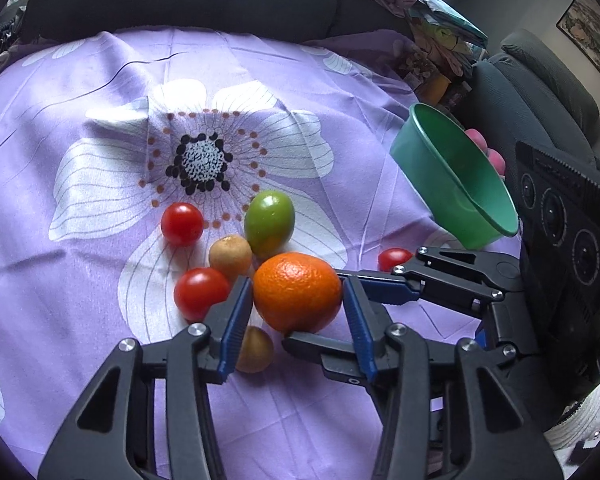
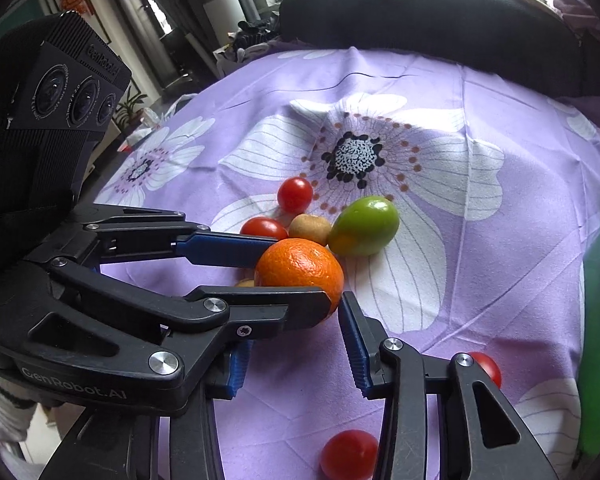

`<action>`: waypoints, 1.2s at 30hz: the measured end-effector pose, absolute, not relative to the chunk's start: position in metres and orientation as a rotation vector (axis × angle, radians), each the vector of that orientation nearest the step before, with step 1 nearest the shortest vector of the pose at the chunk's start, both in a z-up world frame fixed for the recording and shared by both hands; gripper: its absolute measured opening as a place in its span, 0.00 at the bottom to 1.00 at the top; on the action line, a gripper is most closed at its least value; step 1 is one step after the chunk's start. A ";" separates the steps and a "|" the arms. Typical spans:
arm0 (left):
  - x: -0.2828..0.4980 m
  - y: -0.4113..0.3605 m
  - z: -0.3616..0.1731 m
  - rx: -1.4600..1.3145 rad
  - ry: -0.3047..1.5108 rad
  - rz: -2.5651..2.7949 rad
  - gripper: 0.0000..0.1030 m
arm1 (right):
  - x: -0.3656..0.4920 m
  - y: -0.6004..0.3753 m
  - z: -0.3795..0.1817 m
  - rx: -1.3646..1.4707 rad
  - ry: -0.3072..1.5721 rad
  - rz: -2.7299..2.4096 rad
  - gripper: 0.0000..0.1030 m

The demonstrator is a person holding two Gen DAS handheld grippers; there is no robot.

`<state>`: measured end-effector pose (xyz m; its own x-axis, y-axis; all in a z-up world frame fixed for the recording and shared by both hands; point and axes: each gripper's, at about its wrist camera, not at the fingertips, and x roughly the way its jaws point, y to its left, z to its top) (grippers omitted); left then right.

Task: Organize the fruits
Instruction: 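Close the left gripper around the second orange, then carry the second orange into the green bowl and open the left gripper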

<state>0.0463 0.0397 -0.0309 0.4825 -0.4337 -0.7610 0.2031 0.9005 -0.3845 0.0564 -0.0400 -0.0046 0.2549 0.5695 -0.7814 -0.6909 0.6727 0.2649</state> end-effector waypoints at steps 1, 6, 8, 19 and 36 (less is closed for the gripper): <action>0.046 0.036 -0.026 -0.249 0.984 -0.400 0.45 | 0.056 -0.042 -0.001 -0.135 0.984 0.854 0.42; 0.048 0.008 0.003 -0.185 0.920 -0.454 0.45 | 0.050 -0.067 0.022 -0.085 0.913 0.799 0.42; 0.051 -0.006 0.014 -0.160 0.898 -0.486 0.45 | 0.050 -0.084 0.033 -0.056 0.891 0.771 0.42; 0.067 -0.096 0.058 -0.070 0.806 -0.678 0.45 | 0.039 -0.173 0.081 0.007 0.766 0.552 0.42; 0.128 -0.158 0.021 -0.093 0.961 -0.700 0.49 | 0.088 -0.244 0.049 0.102 0.851 0.488 0.42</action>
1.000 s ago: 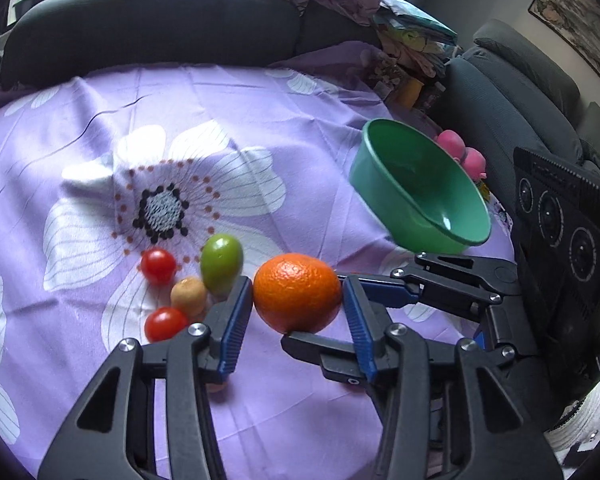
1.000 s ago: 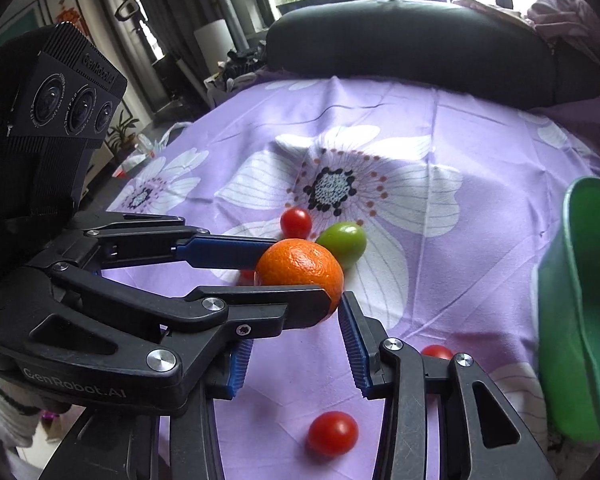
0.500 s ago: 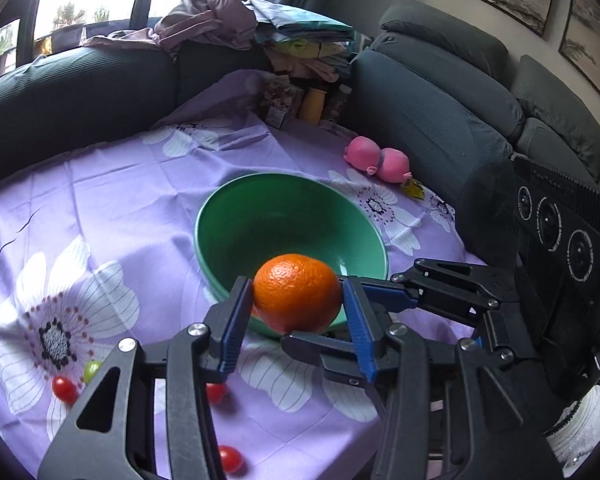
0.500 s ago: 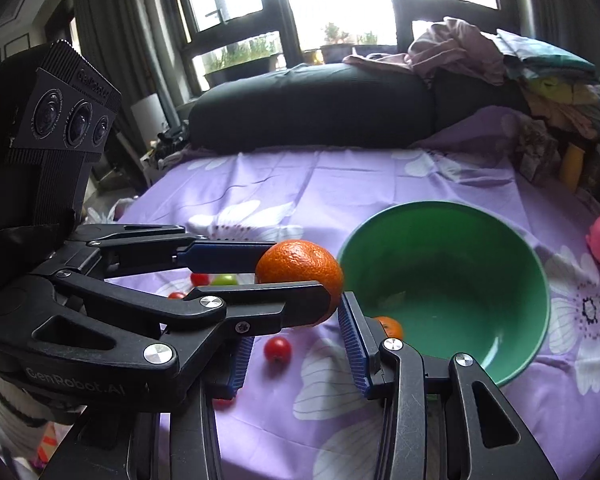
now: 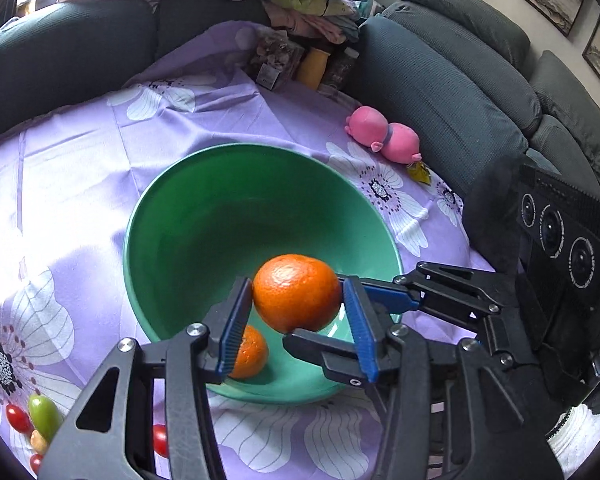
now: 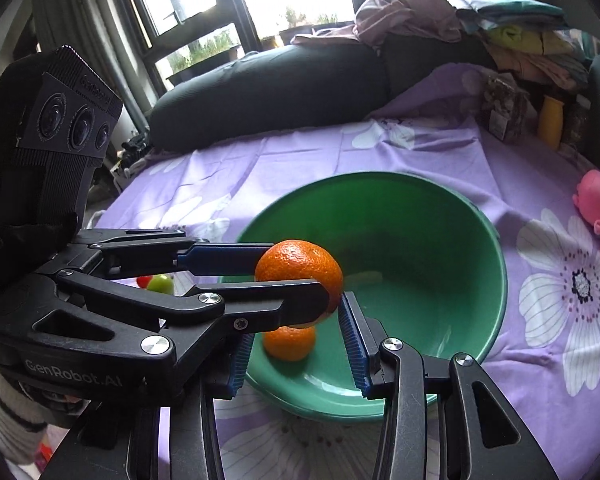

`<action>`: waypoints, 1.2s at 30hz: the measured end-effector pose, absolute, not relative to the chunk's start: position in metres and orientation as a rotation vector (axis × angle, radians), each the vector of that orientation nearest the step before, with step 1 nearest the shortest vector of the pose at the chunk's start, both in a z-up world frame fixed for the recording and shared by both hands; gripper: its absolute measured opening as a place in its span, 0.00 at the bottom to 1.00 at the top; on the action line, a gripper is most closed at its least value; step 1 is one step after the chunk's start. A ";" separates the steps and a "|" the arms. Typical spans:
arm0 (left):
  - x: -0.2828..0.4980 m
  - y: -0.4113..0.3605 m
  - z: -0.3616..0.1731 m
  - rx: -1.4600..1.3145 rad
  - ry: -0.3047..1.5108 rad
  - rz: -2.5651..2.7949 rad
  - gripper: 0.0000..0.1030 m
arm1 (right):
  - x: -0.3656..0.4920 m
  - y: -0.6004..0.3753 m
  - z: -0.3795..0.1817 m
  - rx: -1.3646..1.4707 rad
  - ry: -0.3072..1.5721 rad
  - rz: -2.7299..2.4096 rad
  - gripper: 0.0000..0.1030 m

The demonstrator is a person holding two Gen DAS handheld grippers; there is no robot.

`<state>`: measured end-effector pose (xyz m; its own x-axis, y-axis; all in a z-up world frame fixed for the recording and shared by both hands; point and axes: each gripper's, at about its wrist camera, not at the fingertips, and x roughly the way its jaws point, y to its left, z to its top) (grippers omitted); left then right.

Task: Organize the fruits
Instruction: 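Carry the second orange into the green bowl and open the left gripper, then grasp a red cherry tomato with the left gripper while the right gripper grasps another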

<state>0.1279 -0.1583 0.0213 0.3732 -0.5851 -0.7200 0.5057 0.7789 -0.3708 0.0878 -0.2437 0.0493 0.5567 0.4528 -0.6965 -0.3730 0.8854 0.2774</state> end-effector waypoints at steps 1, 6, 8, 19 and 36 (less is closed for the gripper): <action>0.129 -0.157 0.019 -0.104 0.968 -0.691 0.55 | 0.089 -0.244 0.046 0.101 0.863 0.487 0.42; 0.129 -0.136 0.027 -0.166 0.973 -0.625 0.72 | 0.090 -0.248 0.046 0.099 0.860 0.466 0.42; 0.121 -0.120 0.038 -0.168 0.943 -0.578 0.82 | 0.086 -0.252 0.050 0.103 0.846 0.457 0.42; 0.036 -0.017 0.048 -0.193 0.885 -0.288 0.83 | 0.041 -0.247 0.071 0.107 0.767 0.562 0.42; -0.003 -0.042 -0.032 -0.110 1.029 -0.298 0.76 | 0.034 -0.158 0.024 -0.141 0.899 0.694 0.42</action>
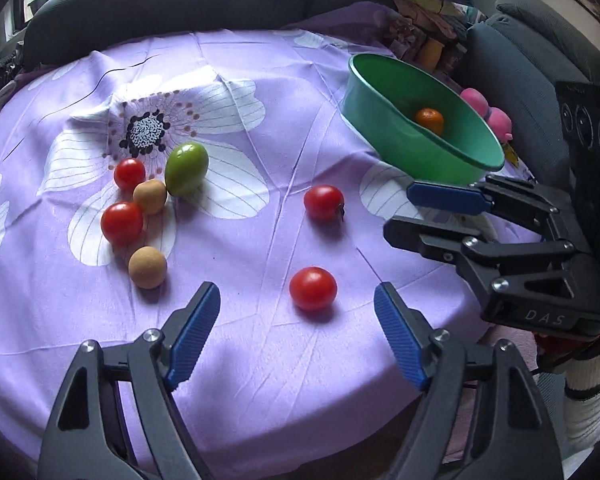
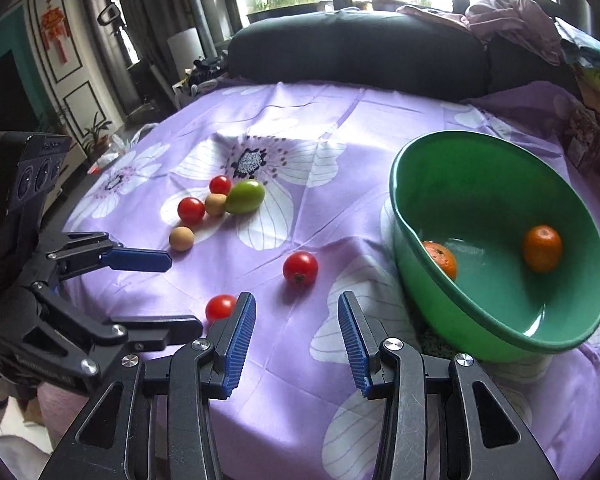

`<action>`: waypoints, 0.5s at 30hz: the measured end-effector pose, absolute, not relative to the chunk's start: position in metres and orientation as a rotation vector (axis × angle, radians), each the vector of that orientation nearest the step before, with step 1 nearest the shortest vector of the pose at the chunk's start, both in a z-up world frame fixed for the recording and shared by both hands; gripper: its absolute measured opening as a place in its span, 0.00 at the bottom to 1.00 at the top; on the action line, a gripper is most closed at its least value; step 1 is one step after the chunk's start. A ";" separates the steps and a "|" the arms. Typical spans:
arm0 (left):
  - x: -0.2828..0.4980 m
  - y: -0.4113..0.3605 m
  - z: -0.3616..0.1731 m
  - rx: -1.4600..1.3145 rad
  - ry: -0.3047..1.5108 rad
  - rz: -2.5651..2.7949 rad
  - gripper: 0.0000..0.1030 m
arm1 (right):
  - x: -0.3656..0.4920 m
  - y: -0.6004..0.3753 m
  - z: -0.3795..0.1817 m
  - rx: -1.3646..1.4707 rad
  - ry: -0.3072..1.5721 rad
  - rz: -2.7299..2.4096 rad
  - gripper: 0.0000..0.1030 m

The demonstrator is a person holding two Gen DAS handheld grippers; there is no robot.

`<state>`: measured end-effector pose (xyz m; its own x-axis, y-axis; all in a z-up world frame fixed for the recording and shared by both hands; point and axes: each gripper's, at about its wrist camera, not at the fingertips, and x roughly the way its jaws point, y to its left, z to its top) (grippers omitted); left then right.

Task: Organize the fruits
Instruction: 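Grasp a red cherry tomato with the left gripper while the right gripper grasps another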

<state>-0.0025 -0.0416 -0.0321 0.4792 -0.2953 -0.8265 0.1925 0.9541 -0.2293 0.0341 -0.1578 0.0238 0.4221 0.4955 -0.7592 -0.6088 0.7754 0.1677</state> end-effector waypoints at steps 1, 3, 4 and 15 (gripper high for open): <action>-0.001 -0.042 -0.035 -0.110 1.037 -0.303 0.74 | 0.038 -0.154 0.022 -0.148 0.909 0.697 0.42; 0.001 -0.041 -0.040 -0.114 1.049 -0.311 0.70 | 0.042 -0.149 0.017 -0.163 0.926 0.702 0.42; 0.002 -0.041 -0.042 -0.113 1.054 -0.312 0.67 | 0.045 -0.146 0.015 -0.166 0.933 0.707 0.42; 0.011 -0.046 -0.055 -0.102 1.072 -0.333 0.46 | 0.065 -0.115 0.000 -0.240 0.964 0.707 0.42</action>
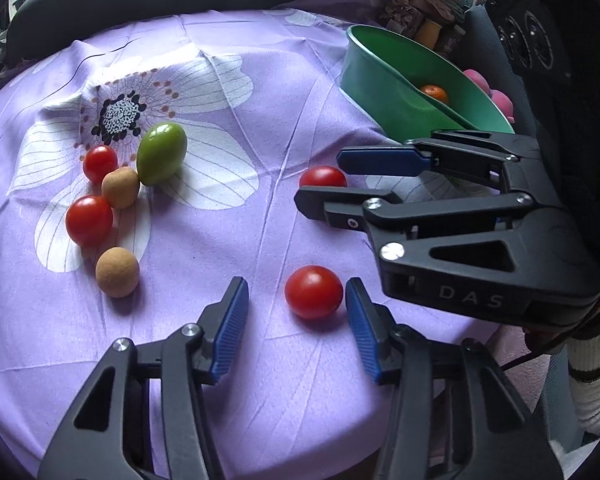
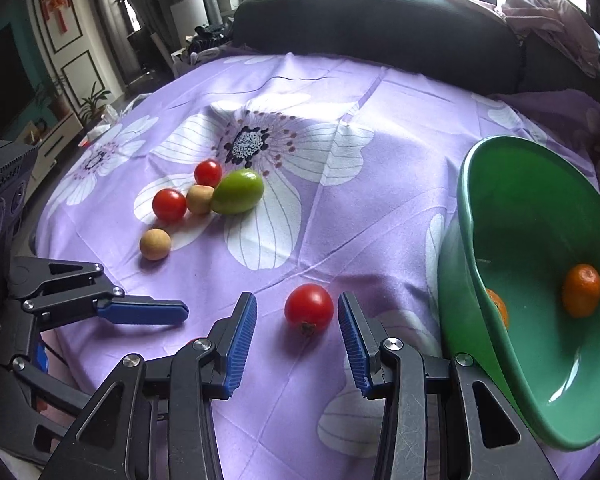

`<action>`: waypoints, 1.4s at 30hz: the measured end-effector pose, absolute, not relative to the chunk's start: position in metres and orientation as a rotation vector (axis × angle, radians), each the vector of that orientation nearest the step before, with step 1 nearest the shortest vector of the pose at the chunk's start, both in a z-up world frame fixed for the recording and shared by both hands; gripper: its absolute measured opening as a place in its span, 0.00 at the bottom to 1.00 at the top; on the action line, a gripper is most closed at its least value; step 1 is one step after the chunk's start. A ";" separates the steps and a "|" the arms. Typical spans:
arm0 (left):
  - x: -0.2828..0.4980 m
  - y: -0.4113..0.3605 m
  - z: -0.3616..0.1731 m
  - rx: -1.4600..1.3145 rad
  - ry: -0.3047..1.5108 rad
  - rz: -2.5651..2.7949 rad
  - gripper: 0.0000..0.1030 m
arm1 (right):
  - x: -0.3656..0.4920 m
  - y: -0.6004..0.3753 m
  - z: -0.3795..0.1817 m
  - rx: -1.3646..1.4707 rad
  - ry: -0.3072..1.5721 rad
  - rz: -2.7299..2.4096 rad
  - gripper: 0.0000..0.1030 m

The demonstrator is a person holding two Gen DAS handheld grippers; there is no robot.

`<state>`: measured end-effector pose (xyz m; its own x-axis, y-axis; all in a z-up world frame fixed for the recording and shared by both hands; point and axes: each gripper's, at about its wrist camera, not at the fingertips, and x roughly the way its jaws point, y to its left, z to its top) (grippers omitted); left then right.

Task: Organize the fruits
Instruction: 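Grasp a red cherry tomato with the left gripper while the right gripper grasps another, then carry both tomatoes over the green bowl and open both grippers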

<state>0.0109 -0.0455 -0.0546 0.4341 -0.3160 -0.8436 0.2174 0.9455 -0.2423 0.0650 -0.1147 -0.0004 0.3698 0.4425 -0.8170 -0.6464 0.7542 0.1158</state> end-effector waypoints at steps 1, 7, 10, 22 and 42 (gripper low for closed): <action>0.011 -0.046 -0.055 -0.102 1.068 -0.333 0.43 | 0.067 -0.113 -0.002 -0.245 0.969 0.706 0.42; 0.015 -0.048 -0.055 -0.103 1.059 -0.325 0.28 | 0.077 -0.110 -0.013 -0.258 1.004 0.689 0.37; 0.017 -0.047 -0.056 -0.123 1.059 -0.328 0.27 | 0.078 -0.110 -0.017 -0.253 1.013 0.687 0.28; 0.005 -0.034 -0.047 -0.157 1.050 -0.306 0.27 | 0.066 -0.115 -0.004 -0.225 0.977 0.687 0.28; 0.040 -0.064 0.005 -0.104 0.931 -0.344 0.27 | 0.052 -0.171 0.062 -0.106 0.783 0.567 0.28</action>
<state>0.0403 -0.0637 0.0049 0.5473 -0.3344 -0.7673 0.2452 0.9406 -0.2350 0.0523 -0.1712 0.0624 0.5686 0.4433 -0.6929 -0.5198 0.8465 0.1150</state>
